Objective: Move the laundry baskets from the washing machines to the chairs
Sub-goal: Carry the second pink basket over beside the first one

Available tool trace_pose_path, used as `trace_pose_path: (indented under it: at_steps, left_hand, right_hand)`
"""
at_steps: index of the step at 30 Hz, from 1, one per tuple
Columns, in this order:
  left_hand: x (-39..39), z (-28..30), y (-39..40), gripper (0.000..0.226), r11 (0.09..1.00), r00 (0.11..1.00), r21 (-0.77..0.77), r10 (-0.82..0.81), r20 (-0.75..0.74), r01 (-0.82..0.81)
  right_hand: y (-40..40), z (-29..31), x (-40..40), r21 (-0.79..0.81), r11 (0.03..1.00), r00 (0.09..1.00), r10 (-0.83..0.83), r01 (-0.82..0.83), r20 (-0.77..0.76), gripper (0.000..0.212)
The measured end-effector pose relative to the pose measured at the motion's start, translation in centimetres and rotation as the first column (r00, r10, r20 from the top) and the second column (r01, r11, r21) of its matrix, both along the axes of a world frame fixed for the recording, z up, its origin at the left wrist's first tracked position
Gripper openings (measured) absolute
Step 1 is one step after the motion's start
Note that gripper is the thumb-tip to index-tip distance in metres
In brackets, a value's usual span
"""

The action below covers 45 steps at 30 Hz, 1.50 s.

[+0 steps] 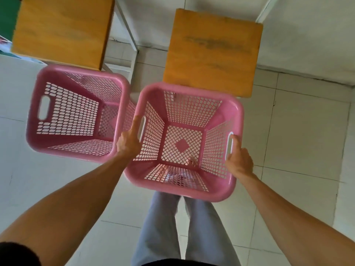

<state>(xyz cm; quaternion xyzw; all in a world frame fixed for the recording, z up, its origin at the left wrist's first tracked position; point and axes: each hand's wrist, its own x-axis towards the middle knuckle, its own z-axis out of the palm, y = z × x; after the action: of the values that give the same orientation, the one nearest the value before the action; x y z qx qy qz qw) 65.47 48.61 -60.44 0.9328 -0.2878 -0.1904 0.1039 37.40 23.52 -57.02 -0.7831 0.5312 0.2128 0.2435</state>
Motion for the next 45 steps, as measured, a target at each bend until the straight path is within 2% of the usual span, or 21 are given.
trace_pose_path:
  at_steps: [4, 9, 12, 17, 22, 27, 33, 40, 45]
  left_hand:
    - [1.1, -2.9, -0.6, 0.079, 0.999, 1.000, 0.035, 0.008, -0.010, -0.008]
    - [0.9, -5.3, -0.9, 0.058, 0.965, 0.961, 0.149, 0.238, -0.138, -0.217]
    - [0.9, -6.6, -0.6, 0.044, 0.953, 0.954, 0.175, 0.271, -0.129, -0.247]
    - [1.3, -7.2, -0.5, 0.051, 0.952, 0.967, 0.220, 0.239, -0.092, -0.214]
    - [2.3, -7.0, -0.4, 0.061, 0.953, 0.996, 0.290, 0.078, 0.047, -0.088]
    - [3.0, -6.8, 0.0, 0.062, 0.936, 0.988, 0.335, 0.063, 0.144, -0.109]
    - [4.0, -6.8, -0.1, 0.071, 0.925, 0.972, 0.310, 0.183, 0.146, -0.221]
    - [3.8, -6.7, -0.7, 0.083, 0.918, 0.969, 0.310, 0.240, 0.057, -0.246]
    - [2.6, -4.4, -2.5, 0.066, 0.909, 0.958, 0.313, 0.288, 0.003, -0.274]
  right_hand:
    - [0.3, -3.5, 1.7, -0.048, 0.999, 1.000, -0.017, 0.017, -0.001, 0.081]
    - [0.1, -7.1, 2.3, 0.016, 1.000, 1.000, -0.006, 0.005, 0.012, 0.078]
    - [0.1, -8.9, 3.2, 0.031, 1.000, 0.999, 0.002, -0.003, 0.043, 0.075]
    - [0.3, -10.5, 4.2, 0.010, 1.000, 0.999, -0.025, 0.025, 0.039, 0.070]
    - [0.1, -10.8, 4.7, 0.014, 1.000, 1.000, -0.014, 0.014, 0.024, 0.063]
    - [0.7, -10.8, 5.5, 0.013, 1.000, 1.000, -0.015, 0.015, 0.002, 0.064]
    - [1.4, -10.9, 6.3, 0.018, 1.000, 1.000, 0.009, -0.009, 0.030, 0.066]
    - [1.0, -11.7, 5.9, 0.003, 1.000, 0.999, 0.025, -0.025, 0.029, 0.066]
    - [1.3, -10.6, 6.0, 0.045, 0.999, 0.997, 0.006, -0.010, 0.074, 0.074]
